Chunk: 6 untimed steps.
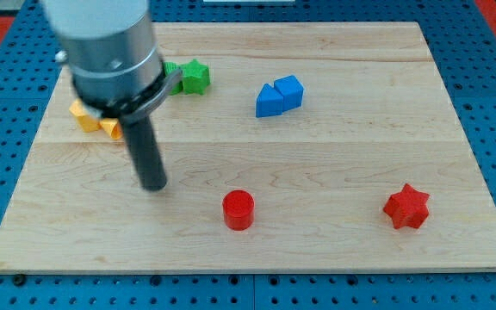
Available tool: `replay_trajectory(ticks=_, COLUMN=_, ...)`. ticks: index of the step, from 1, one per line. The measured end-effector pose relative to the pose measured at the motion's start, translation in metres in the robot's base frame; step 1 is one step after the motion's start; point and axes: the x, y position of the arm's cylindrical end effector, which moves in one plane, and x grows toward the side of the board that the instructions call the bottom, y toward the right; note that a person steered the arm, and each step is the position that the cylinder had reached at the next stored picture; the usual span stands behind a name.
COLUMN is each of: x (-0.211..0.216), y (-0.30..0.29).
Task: Push red circle a bit right
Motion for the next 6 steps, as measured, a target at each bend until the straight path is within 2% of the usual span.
replay_trajectory(ticks=1, x=0.037, y=0.076)
replay_trajectory(ticks=2, x=0.023, y=0.147)
replay_trajectory(ticks=3, x=0.024, y=0.193)
replay_trajectory(ticks=5, x=0.082, y=0.27)
replay_trajectory(ticks=6, x=0.071, y=0.382)
